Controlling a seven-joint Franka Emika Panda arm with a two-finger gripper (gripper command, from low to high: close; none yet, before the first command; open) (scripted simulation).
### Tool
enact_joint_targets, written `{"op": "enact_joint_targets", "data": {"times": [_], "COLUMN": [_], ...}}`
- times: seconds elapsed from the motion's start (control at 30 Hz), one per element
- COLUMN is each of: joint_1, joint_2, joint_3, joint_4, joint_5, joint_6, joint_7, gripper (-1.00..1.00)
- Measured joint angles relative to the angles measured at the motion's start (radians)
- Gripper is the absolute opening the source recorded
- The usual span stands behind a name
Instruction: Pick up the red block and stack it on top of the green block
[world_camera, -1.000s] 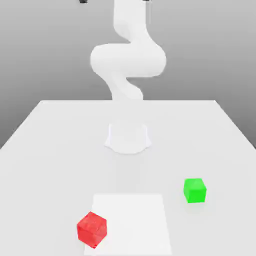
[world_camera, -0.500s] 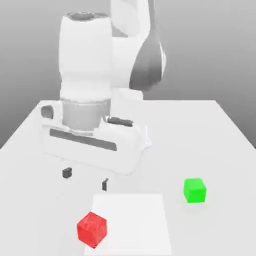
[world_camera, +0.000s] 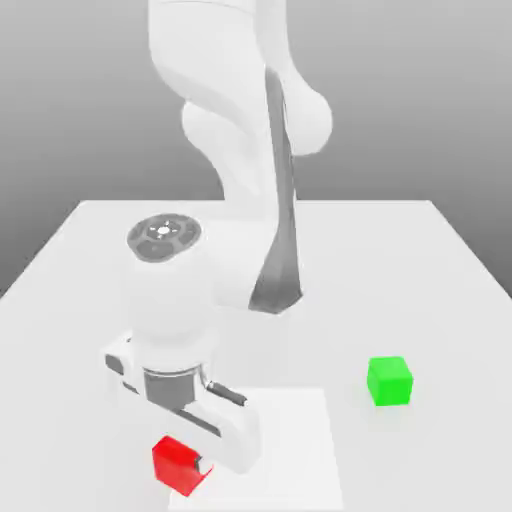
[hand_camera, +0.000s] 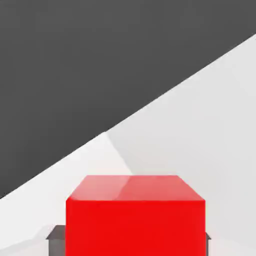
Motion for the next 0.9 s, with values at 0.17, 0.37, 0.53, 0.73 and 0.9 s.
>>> {"op": "enact_joint_targets", "data": {"times": [0.17, 0.37, 0.53, 0.73, 0.9], "joint_1": [0.002, 0.27, 0.447, 0.447, 0.447], "joint_2": [-0.156, -0.356, -0.515, -0.395, -0.298], "joint_3": [0.003, 0.174, 0.282, 0.327, 0.304], "joint_4": [-0.025, -0.176, -0.32, -0.348, -0.346], "joint_5": [0.005, 0.088, 0.139, 0.031, -0.071], "joint_6": [-0.13, -0.173, -0.188, -0.044, 0.045], "joint_7": [-0.003, 0.023, 0.07, 0.165, 0.236], "gripper": [-1.0, -1.0, -1.0, -1.0, 1.0]}}
